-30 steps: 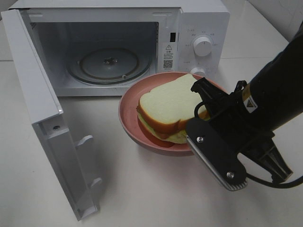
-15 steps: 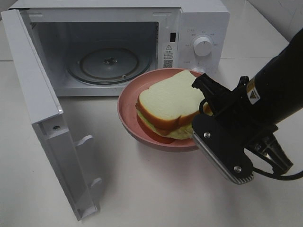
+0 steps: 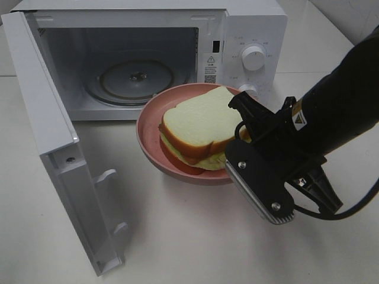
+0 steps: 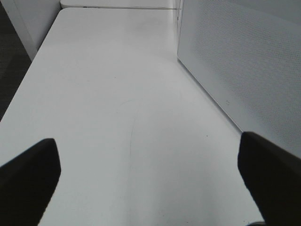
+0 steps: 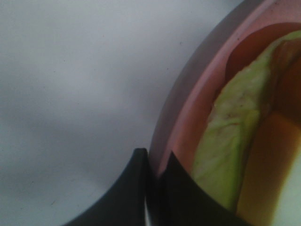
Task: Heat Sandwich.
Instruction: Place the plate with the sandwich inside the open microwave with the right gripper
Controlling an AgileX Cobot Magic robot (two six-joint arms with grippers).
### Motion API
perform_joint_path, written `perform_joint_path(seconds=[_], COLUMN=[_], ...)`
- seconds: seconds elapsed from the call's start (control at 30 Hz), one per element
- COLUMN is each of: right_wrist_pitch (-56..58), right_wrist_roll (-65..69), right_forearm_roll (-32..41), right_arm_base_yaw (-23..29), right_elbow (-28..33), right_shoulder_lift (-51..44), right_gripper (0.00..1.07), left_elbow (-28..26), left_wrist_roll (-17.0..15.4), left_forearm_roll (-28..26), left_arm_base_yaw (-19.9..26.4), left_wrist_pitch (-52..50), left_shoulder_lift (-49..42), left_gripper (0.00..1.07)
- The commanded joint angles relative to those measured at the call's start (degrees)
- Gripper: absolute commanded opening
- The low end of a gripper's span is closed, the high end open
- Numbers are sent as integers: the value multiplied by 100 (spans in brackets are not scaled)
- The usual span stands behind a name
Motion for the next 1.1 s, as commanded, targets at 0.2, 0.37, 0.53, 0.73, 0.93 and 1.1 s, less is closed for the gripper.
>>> perform_joint_path(seconds=[0.2, 0.37, 0.53, 0.73, 0.93, 1.1], right_wrist_pitch=[-252, -286, -275, -115, 69, 223], right_wrist_roll=[-57, -92, -74, -74, -74, -74], right_forearm_roll=[92, 97, 109, 183, 183, 178], right_arm_base_yaw=[34, 229, 264, 264, 264, 264], right_elbow=[-533, -814, -1157, -1633, -1982, -2372], right_shoulder_lift=[453, 751, 1094, 1530, 1811, 2063], right_gripper=[0, 0, 0, 0, 0, 0], left_elbow=[0, 0, 0, 0, 0, 0], left_wrist_roll=[-11, -11, -11, -11, -11, -11], left_forearm_roll=[-23, -23, -23, -23, -23, -23], left_arm_base_yaw=[-34, -34, -34, -34, -34, -34], left_wrist_pitch=[-63, -63, -63, -63, -63, -63], left_shoulder_lift=[-149, -149, -149, -149, -149, -149], left_gripper=[98, 98, 98, 98, 98, 98])
